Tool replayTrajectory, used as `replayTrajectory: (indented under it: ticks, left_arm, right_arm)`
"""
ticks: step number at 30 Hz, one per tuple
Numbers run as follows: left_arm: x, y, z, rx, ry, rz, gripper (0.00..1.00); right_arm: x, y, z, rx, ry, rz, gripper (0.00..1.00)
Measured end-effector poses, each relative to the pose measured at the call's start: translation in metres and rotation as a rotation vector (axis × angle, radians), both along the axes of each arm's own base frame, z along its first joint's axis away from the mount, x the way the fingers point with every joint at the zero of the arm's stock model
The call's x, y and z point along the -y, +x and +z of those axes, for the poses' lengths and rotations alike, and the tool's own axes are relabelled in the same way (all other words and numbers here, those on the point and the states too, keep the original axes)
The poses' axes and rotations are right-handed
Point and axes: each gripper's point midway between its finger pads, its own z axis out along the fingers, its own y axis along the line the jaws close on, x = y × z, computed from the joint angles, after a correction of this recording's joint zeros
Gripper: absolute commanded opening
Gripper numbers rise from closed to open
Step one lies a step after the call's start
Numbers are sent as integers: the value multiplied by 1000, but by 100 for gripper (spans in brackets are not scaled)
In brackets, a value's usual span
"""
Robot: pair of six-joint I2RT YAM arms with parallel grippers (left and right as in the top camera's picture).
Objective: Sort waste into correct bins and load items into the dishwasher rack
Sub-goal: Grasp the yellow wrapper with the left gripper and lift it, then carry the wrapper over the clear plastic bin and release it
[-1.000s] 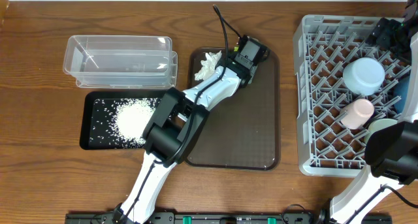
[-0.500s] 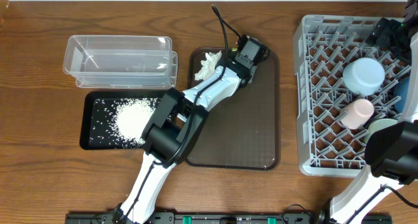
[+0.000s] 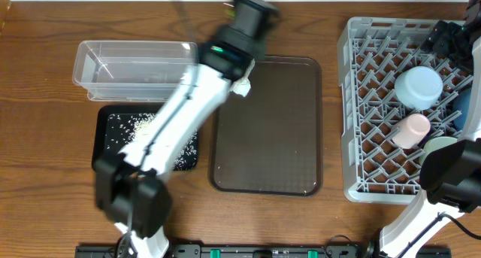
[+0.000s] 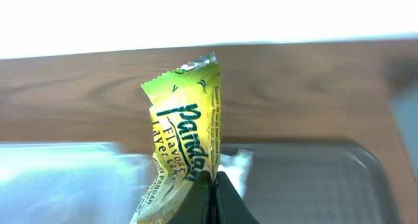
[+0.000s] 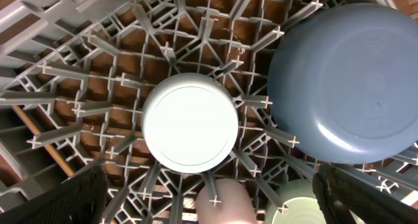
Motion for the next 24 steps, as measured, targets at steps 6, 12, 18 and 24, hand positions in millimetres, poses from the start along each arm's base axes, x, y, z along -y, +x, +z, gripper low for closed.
replayTrajectory:
  ticks: [6,12,18,24]
  left_arm:
    - [-126,16,-18,-52,-189,425,6]
    - [-188,13,-42,-83,-464,715,6]
    - [-213,9,-55,-100,-658,886,6]
    - [-209,9,-55,-103,-756,943,26]
  right_arm:
    - [0,0,0,0,0,0,99]
    - [0,0,0,0,0,0,99]
    - [0,0,0,0,0,0,99]
    - [0,0,0,0,0,0,99]
